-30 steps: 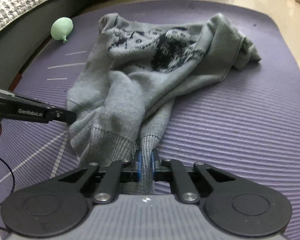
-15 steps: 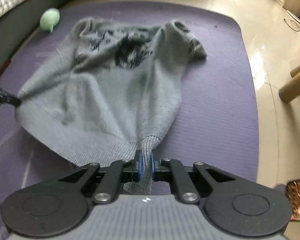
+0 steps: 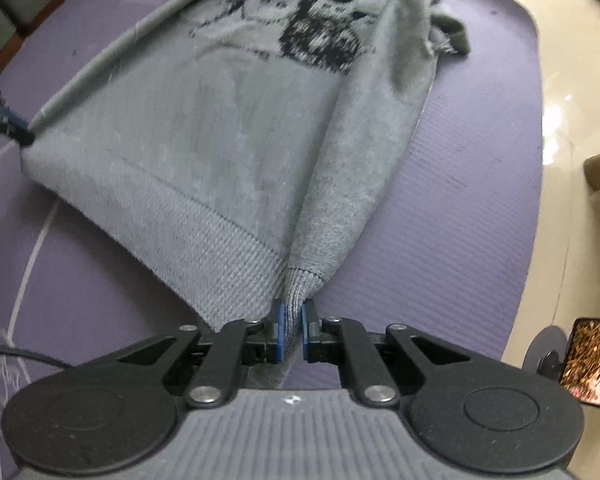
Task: Fold clothes
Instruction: 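Lay the sweater down and pull the hem apart with both grippers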
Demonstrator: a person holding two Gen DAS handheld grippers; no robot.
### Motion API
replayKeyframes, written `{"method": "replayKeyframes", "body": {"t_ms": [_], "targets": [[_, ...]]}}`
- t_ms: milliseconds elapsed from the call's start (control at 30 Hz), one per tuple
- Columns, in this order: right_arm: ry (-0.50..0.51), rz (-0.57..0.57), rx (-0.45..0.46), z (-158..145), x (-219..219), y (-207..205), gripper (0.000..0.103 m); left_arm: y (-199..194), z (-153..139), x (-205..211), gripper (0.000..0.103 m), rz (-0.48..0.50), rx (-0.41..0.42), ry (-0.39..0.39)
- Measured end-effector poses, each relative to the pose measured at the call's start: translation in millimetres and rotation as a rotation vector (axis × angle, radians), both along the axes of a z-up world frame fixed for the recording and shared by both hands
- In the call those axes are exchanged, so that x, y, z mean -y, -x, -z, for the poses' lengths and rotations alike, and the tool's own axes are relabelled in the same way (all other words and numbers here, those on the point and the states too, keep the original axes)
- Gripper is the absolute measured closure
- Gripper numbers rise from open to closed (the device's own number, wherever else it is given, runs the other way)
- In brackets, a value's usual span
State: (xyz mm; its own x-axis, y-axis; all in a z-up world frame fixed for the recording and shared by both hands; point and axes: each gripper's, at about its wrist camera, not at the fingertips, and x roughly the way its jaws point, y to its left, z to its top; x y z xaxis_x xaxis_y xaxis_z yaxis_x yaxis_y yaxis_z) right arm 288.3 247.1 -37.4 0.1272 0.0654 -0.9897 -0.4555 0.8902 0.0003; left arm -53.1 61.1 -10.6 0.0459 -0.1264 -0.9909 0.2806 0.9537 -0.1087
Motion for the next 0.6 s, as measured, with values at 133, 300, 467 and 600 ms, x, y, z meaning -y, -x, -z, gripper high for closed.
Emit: {"method": "replayKeyframes", "body": {"t_ms": [133, 300, 467, 600], "targets": [[0.003, -0.054, -0.065, 6.3, -1.3, 8.7, 0.096, 2.8, 5.3, 3.9, 0.099, 0.026, -0.057, -0.005], [0.001, -0.119, -0.174, 16.6, -1.2, 17.6, 0.102, 10.3, 16.3, 14.3, 0.102, 0.074, -0.152, -0.01], [-0.022, -0.127, -0.238, 23.2, 2.8, 16.8, 0.1, 11.7, 31.4, 20.2, 0.101, 0.101, -0.253, 0.012], [-0.053, -0.087, -0.224, 18.5, 7.9, 0.8, 0.092, -4.7, 27.8, 19.5, 0.089, 0.078, -0.243, 0.028]]}}
